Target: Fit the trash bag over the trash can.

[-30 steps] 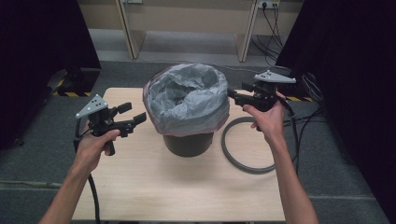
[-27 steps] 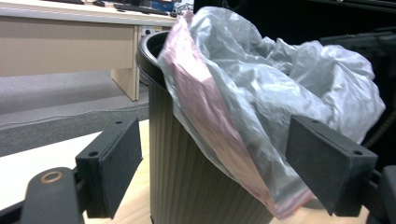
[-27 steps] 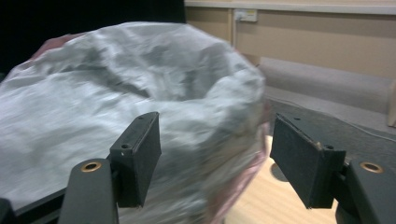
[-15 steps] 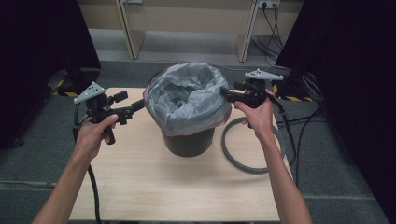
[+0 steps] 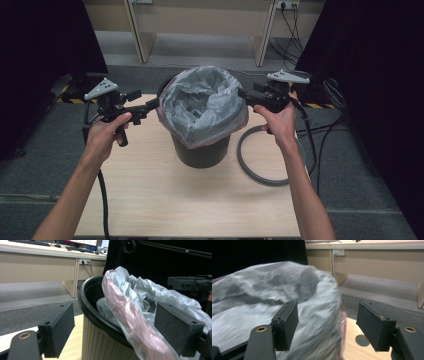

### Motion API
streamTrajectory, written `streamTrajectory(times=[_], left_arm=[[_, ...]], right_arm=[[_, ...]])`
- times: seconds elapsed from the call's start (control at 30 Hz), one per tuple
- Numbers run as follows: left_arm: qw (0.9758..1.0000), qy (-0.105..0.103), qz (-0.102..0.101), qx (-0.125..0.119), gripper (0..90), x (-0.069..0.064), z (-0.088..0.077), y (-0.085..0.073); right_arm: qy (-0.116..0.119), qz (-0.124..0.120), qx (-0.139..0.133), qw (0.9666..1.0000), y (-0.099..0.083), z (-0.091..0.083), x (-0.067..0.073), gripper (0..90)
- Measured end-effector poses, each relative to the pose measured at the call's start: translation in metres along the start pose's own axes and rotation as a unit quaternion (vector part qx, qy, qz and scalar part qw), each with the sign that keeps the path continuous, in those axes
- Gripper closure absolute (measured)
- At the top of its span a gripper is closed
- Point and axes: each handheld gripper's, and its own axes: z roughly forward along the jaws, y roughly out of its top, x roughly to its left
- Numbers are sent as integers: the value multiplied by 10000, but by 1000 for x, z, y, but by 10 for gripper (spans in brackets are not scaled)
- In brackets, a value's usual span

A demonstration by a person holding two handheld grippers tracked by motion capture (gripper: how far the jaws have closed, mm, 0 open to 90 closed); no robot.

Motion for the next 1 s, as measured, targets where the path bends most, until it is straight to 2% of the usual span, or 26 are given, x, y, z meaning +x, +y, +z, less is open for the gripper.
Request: streamTrajectory(times=[0.2,0.27,0.37,0.4,0.43,0.47,0.53,0.6,0.77,0.8,0.83,0.9,0.93,1.0], left_arm=[[9999,54,14,122,163,-3,17,13],[9997,82,80,204,207,-2,26,17],[9995,24,78,313,383,1,36,20],[9993,-1,60,377,507,3,39,21],[9993,5,33,382,507,5,42,21],[9993,61,16,369,580,7,43,20],[9993,27,53,358,752,10,46,19],[9995,88,85,282,877,13,45,18],[9991,364,173,131,900,22,42,16],[9985,492,220,113,900,25,42,15],[9971,707,267,86,900,34,42,12],[9969,749,209,106,900,38,42,9],[9962,826,176,219,900,45,46,0],[9957,873,166,281,900,47,48,-6]], right_arm=[[99,-154,106,9998,-9,-11,16,328],[127,-193,157,9996,-13,-12,19,328],[90,-267,211,9994,-16,-11,20,327],[92,-253,216,9994,-17,-11,20,327],[98,-243,226,9994,-18,-10,19,323],[90,-250,218,9994,-19,-10,19,322],[81,-263,209,9994,-19,-10,20,324],[92,-255,220,9994,-19,-10,20,323],[99,-256,218,9994,-19,-11,20,324],[100,-254,219,9994,-19,-11,20,324],[97,-258,218,9994,-19,-11,20,324],[97,-257,218,9994,-19,-11,20,323],[96,-260,216,9994,-19,-11,20,324],[98,-260,216,9994,-19,-10,20,324]])
